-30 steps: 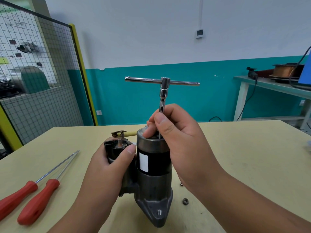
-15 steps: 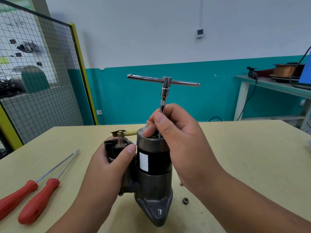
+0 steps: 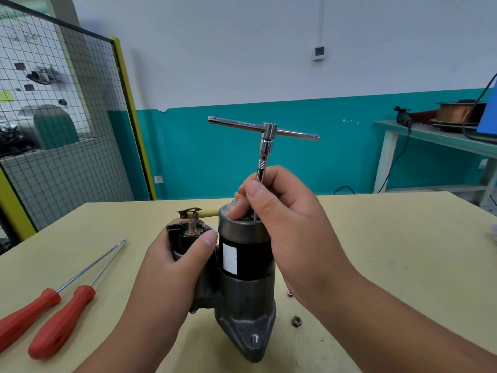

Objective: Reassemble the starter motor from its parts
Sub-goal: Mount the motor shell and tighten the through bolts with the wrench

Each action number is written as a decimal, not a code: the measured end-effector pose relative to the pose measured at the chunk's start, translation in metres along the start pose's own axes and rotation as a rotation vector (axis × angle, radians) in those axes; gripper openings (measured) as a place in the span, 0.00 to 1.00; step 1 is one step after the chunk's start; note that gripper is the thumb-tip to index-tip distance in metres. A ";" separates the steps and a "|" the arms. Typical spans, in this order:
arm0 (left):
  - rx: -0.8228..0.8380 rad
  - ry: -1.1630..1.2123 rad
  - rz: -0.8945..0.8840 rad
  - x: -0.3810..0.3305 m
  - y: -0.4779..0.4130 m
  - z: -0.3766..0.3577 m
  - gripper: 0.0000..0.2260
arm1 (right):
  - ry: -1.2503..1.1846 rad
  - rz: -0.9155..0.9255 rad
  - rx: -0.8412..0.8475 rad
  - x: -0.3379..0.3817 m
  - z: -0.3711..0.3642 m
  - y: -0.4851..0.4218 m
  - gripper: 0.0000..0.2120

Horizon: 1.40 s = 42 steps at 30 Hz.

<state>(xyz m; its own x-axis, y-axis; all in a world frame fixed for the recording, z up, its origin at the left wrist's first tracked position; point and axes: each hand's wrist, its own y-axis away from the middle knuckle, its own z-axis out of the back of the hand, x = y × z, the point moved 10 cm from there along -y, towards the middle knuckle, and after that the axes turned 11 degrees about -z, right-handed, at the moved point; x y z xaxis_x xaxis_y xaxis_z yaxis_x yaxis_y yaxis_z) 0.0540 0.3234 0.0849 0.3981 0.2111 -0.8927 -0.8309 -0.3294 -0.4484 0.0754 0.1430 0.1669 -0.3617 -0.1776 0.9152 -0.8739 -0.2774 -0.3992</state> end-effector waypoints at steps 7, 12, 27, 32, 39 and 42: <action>0.003 0.030 0.023 0.002 0.001 -0.001 0.22 | 0.008 0.001 0.005 0.001 -0.001 0.001 0.10; 0.006 0.048 0.012 0.001 0.000 -0.001 0.23 | 0.020 0.002 0.004 0.000 -0.002 0.001 0.09; 0.009 0.004 0.034 0.003 0.000 0.000 0.24 | 0.022 0.000 0.011 0.000 -0.002 0.001 0.08; 0.010 0.002 0.019 0.002 -0.001 0.000 0.21 | 0.021 0.002 0.009 0.001 -0.002 0.001 0.08; 0.013 0.013 0.023 0.002 0.000 -0.001 0.22 | 0.015 0.000 0.010 0.000 -0.002 0.001 0.07; 0.011 0.005 0.021 0.001 0.000 -0.001 0.22 | 0.010 0.000 0.012 0.000 -0.002 0.000 0.07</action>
<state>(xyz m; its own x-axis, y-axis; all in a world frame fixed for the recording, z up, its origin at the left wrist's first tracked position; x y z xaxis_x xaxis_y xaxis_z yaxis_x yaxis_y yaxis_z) 0.0546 0.3230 0.0841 0.3828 0.1995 -0.9021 -0.8432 -0.3236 -0.4293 0.0741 0.1452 0.1672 -0.3649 -0.1684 0.9157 -0.8700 -0.2886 -0.3997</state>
